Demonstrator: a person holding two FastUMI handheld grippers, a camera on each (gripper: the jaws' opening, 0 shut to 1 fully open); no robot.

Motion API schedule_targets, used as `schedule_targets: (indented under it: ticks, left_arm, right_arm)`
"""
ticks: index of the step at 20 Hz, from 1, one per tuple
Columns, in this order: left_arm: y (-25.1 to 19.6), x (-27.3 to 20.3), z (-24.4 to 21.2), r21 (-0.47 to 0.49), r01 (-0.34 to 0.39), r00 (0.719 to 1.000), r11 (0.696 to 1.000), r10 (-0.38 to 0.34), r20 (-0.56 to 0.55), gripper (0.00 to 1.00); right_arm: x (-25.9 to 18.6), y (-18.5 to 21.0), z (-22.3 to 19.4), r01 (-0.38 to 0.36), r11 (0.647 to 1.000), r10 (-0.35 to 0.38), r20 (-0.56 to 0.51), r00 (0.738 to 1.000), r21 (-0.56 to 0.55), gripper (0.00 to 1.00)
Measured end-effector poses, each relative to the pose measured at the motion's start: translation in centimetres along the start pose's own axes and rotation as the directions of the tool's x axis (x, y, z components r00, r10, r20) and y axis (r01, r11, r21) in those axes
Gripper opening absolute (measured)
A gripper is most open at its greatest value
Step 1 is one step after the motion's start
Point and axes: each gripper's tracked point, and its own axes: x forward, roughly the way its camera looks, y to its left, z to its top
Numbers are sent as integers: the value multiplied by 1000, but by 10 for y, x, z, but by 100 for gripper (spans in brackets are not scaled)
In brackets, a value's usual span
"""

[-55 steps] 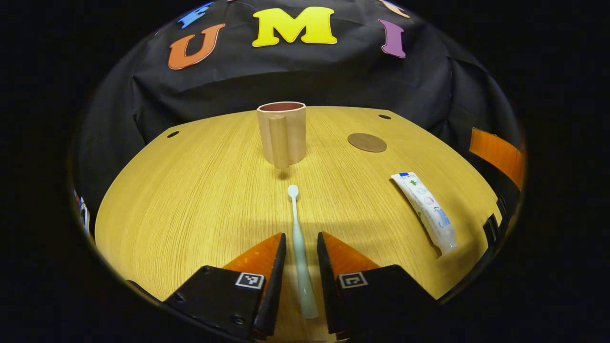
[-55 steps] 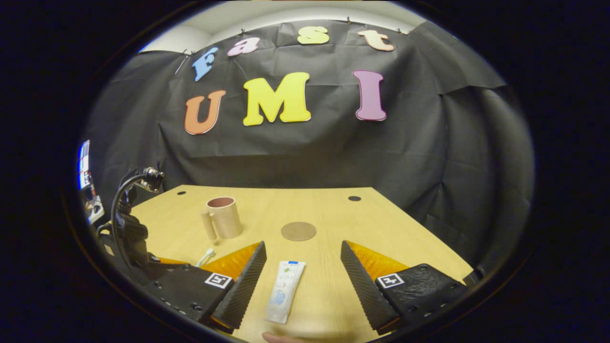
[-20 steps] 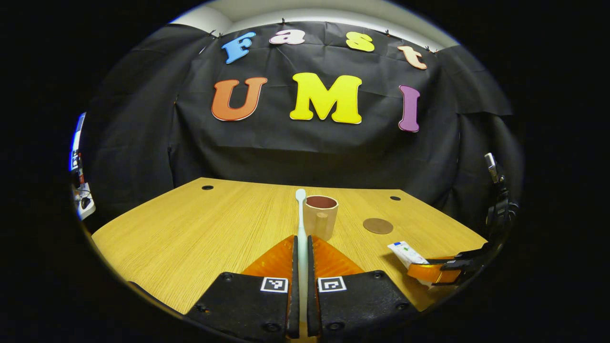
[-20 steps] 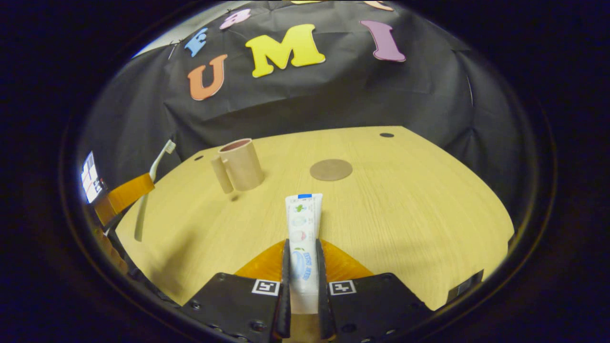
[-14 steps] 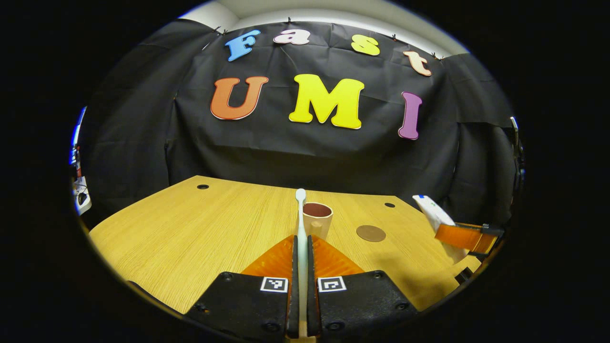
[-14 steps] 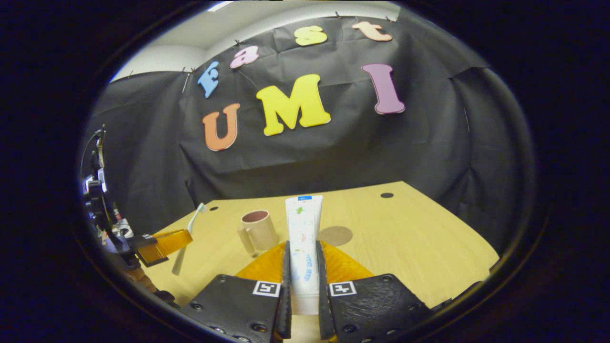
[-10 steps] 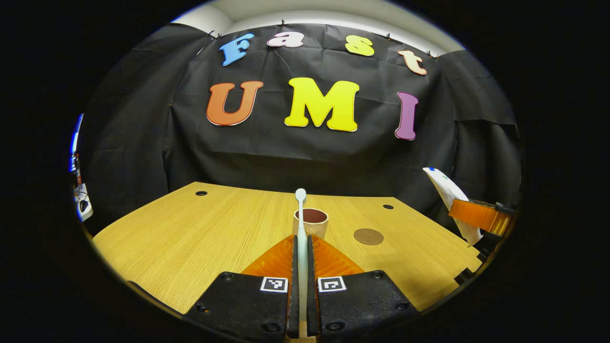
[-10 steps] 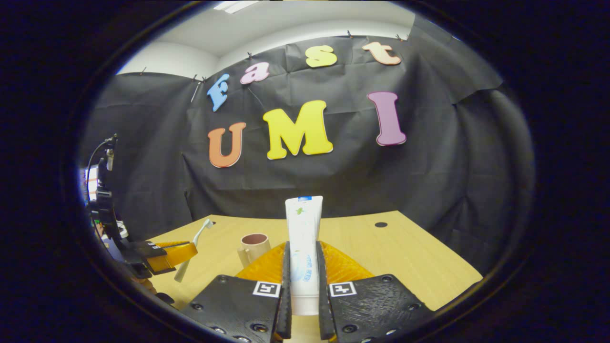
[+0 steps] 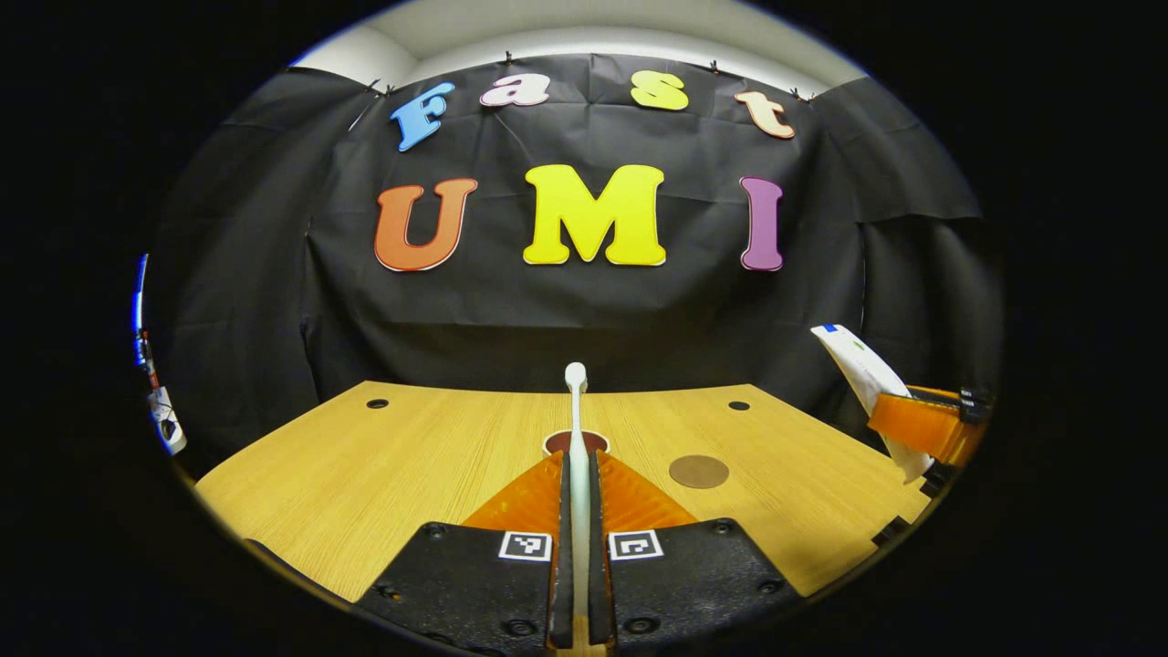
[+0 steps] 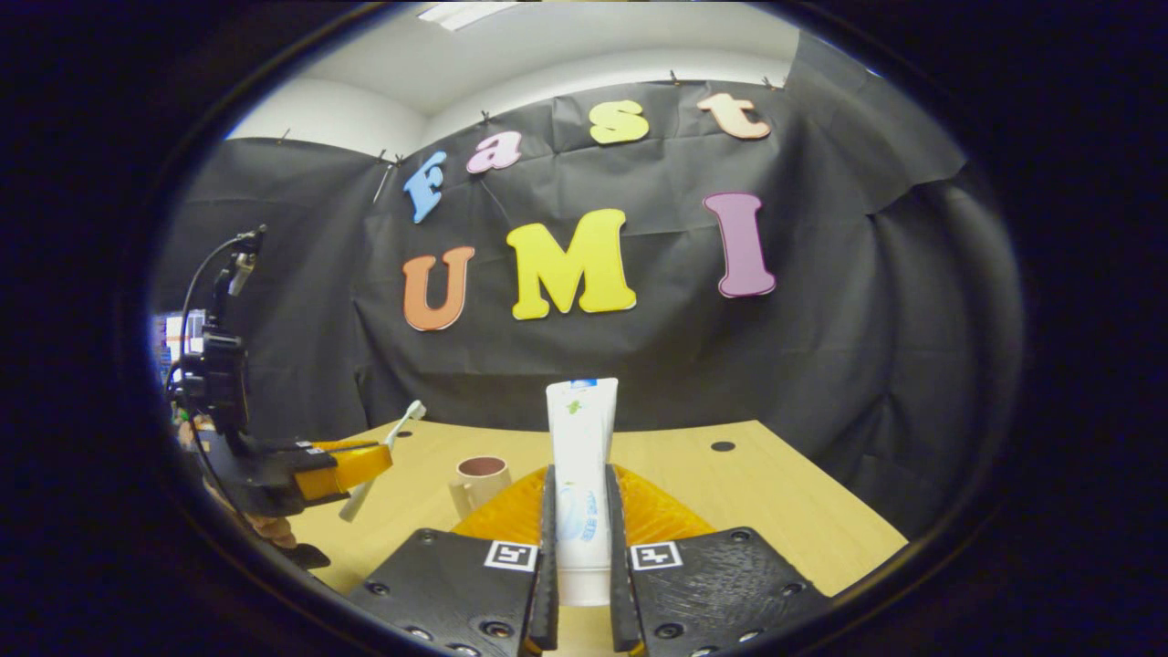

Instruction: Put the toothbrush and toothpaste on the desktop into the cup, then pick up the cup and place it on the coaster on the desktop.

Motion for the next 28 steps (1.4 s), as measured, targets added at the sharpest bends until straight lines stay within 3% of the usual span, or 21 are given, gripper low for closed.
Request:
schedule_targets:
  ticks: [5, 12, 17, 28]
  left_arm:
    - [0, 61, 13, -30, 37, 999, 999, -37, 21, 8]
    - [26, 157, 41, -29, -10, 999, 1000, 11, 50, 9]
    - [14, 169, 35, -1, 21, 999, 1000, -21, 26, 11]
    - [17, 172, 30, -2, 2, 1000, 1000, -2, 15, 13]
  right_arm:
    - [3, 0, -1, 3, 1000, -3, -3, 1000, -3, 23]
    - [11, -17, -7, 43, 999, -42, -34, 999, 14, 23]
    - [12, -22, -8, 49, 999, -48, -44, 998, 20, 23]
    - [14, -22, -8, 42, 999, -42, -48, 998, 15, 23]
